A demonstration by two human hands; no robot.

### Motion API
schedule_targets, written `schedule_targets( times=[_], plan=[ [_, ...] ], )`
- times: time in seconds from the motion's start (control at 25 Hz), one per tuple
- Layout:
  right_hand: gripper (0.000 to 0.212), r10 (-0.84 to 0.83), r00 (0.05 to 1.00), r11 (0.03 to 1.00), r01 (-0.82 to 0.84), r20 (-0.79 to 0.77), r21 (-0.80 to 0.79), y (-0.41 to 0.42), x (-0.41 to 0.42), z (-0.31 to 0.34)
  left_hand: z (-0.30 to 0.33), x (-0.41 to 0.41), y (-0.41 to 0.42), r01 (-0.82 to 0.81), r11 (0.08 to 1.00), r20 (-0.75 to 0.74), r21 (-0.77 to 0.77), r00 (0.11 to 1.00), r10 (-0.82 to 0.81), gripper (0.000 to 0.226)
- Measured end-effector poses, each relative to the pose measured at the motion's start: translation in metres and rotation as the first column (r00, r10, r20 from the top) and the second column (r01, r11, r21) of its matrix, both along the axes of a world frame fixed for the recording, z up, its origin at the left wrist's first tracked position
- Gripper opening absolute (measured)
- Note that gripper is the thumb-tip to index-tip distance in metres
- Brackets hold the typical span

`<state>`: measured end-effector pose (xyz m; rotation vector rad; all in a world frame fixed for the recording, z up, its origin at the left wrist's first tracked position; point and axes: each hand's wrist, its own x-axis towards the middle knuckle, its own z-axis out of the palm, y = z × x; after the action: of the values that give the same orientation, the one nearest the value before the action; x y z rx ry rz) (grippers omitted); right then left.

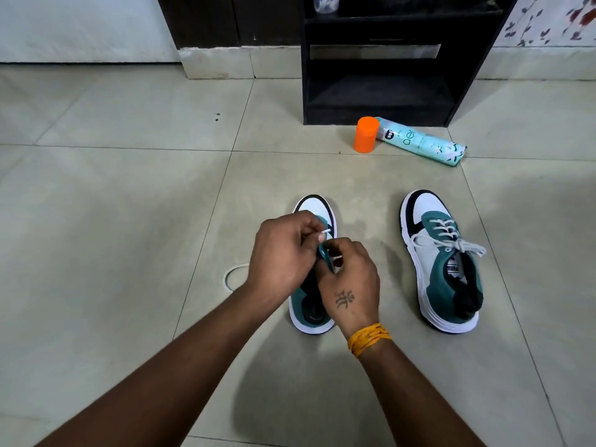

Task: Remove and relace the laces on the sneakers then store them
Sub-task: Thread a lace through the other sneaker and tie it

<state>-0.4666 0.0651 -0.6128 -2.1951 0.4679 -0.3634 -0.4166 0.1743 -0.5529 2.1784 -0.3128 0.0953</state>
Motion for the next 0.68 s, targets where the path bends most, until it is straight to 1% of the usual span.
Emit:
schedule_targets(
  times=[0.12, 0.24, 0.28, 0.4, 0.6, 0.68],
  plan=[
    [0.019, -0.005, 1.000, 1.000, 0.004, 0.019, 0.010, 0.000, -0.001, -0.002, -0.010, -0.007, 0.001, 0.065, 0.974, 0.134, 0.217, 0.986, -0.096, 0.011],
    [0.016, -0.029, 0.999, 0.999, 0.027, 0.036, 0.033, 0.001, 0.000, -0.002, -0.019, -0.005, 0.007, 0.058, 0.893, 0.257, 0.446, 0.947, -0.190, 0.009],
    [0.016, -0.032, 0.999, 0.999, 0.031, 0.042, 0.038, 0.002, 0.000, -0.003, -0.020, -0.005, 0.008, 0.040, 0.866, 0.286, 0.499, 0.935, -0.208, 0.007],
    [0.017, -0.038, 0.998, 0.998, 0.036, 0.045, 0.042, 0.002, -0.001, -0.004, -0.023, -0.006, 0.009, -0.033, 0.842, 0.324, 0.538, 0.931, -0.170, 0.004],
    [0.018, -0.052, 0.997, 0.998, 0.050, 0.049, 0.046, 0.003, -0.003, -0.007, -0.032, -0.007, 0.005, -0.119, 0.834, 0.330, 0.539, 0.940, -0.080, 0.008],
    [0.017, -0.061, 0.996, 0.997, 0.057, 0.061, 0.061, 0.004, -0.003, -0.008, -0.036, -0.006, 0.003, -0.130, 0.844, 0.310, 0.520, 0.950, -0.045, 0.010]
  ],
)
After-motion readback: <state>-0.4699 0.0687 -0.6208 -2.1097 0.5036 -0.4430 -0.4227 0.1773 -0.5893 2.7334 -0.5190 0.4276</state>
